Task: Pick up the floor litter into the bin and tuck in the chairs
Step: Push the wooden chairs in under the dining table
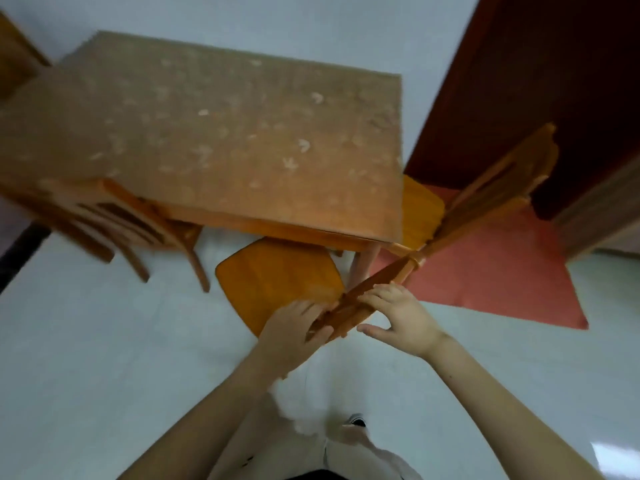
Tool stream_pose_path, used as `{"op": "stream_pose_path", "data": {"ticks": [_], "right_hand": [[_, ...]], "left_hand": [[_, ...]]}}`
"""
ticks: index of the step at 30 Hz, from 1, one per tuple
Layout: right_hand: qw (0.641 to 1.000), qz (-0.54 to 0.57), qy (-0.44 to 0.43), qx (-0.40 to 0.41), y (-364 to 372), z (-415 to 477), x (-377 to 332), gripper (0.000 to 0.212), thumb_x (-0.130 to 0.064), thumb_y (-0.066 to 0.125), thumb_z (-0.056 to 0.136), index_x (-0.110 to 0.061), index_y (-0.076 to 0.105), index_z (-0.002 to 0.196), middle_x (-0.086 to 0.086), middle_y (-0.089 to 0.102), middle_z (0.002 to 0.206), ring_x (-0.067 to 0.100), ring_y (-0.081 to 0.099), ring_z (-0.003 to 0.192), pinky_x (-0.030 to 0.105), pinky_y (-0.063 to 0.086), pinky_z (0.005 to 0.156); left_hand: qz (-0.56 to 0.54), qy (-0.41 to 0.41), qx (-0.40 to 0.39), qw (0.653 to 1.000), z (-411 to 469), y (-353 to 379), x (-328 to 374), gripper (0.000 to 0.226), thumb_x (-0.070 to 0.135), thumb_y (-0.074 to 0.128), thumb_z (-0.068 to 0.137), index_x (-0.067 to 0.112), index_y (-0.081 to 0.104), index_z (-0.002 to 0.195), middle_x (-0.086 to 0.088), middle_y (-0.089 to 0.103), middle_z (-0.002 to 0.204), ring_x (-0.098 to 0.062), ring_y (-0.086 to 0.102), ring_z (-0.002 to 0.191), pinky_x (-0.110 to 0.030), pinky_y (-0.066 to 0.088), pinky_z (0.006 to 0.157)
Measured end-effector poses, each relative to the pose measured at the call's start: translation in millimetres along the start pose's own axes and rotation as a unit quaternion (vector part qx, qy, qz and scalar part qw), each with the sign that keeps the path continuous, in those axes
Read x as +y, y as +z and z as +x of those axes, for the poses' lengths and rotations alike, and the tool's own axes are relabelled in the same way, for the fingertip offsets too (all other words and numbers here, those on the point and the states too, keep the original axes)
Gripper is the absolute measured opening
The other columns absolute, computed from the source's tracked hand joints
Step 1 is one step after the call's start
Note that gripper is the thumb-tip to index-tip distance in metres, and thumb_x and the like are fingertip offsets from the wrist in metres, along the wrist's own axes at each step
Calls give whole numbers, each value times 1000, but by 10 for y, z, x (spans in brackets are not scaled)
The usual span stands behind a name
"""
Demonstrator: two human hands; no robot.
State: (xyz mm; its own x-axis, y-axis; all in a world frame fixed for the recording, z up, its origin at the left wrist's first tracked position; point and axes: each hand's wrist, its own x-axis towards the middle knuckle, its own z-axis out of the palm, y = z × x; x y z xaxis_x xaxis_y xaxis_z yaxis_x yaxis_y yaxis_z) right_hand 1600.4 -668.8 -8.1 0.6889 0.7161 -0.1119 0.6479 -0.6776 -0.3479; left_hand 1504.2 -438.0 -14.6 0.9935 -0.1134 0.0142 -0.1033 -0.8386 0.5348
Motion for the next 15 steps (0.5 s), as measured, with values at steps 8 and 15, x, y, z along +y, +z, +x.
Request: {"op": "stream_pose_path", "data": {"ticks": [8, 15], "right_hand": [[991, 39, -99, -81, -4, 341, 427, 35, -64, 54, 85, -37, 69, 103, -14, 66, 92, 7, 56, 87, 31, 49, 77], [992, 91, -80, -32, 164, 294, 520, 22, -61, 65, 81, -41, 69, 89, -16, 65, 84, 5, 53, 84, 27, 46, 72]], "left_hand": [[-16, -185, 11, 982, -466, 382, 191, 60, 68, 29, 87, 31, 49, 130, 7, 55, 128, -16, 53, 114, -35, 44, 101], [-86, -279, 146, 945, -426, 628, 262, 56, 77, 43, 77, 32, 60, 104, 13, 63, 104, -8, 54, 97, -36, 43, 98]]}}
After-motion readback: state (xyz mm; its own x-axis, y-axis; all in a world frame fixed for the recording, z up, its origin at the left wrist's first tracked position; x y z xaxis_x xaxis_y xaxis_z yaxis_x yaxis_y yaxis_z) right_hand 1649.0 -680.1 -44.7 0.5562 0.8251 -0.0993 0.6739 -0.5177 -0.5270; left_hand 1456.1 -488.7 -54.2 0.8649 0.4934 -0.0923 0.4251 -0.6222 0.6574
